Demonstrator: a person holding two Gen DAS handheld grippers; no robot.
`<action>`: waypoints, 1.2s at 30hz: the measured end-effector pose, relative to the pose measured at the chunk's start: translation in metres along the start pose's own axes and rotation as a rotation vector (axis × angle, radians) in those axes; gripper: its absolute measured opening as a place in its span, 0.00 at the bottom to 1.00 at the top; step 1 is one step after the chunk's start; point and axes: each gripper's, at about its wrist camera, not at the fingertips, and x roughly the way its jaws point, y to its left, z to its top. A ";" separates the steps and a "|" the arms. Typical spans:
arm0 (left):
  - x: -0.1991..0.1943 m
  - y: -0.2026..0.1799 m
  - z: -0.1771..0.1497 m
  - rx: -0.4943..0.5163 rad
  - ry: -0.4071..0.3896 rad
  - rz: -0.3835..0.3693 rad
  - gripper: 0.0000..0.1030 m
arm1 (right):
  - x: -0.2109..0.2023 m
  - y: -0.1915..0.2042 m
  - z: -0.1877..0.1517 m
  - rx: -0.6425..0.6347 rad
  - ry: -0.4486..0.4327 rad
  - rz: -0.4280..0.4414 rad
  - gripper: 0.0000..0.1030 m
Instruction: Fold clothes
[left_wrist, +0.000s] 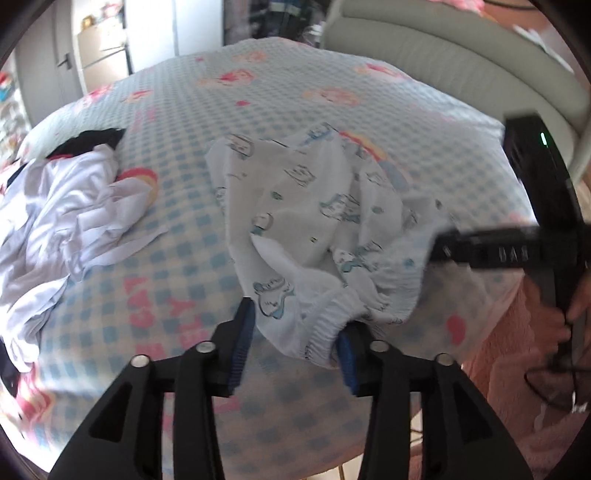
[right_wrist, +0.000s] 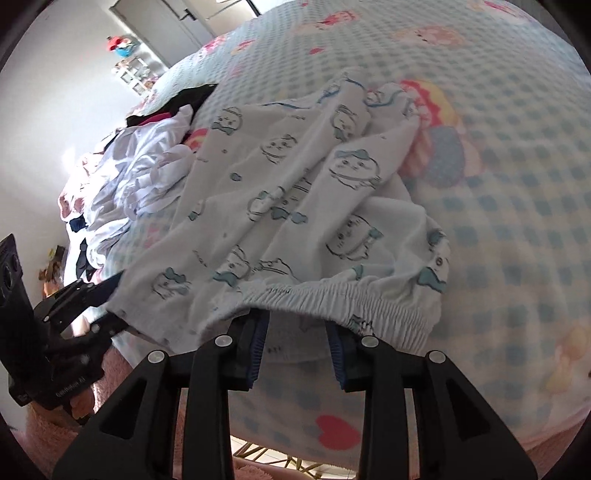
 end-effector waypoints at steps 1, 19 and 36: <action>0.001 -0.004 -0.001 0.027 0.001 -0.002 0.47 | 0.001 0.003 0.004 -0.028 -0.014 -0.004 0.30; 0.032 -0.053 0.021 0.214 0.070 -0.079 0.63 | 0.001 0.003 0.017 -0.030 -0.033 -0.024 0.30; 0.013 -0.008 0.061 0.120 0.036 -0.028 0.04 | -0.021 -0.028 -0.032 0.083 0.032 -0.080 0.46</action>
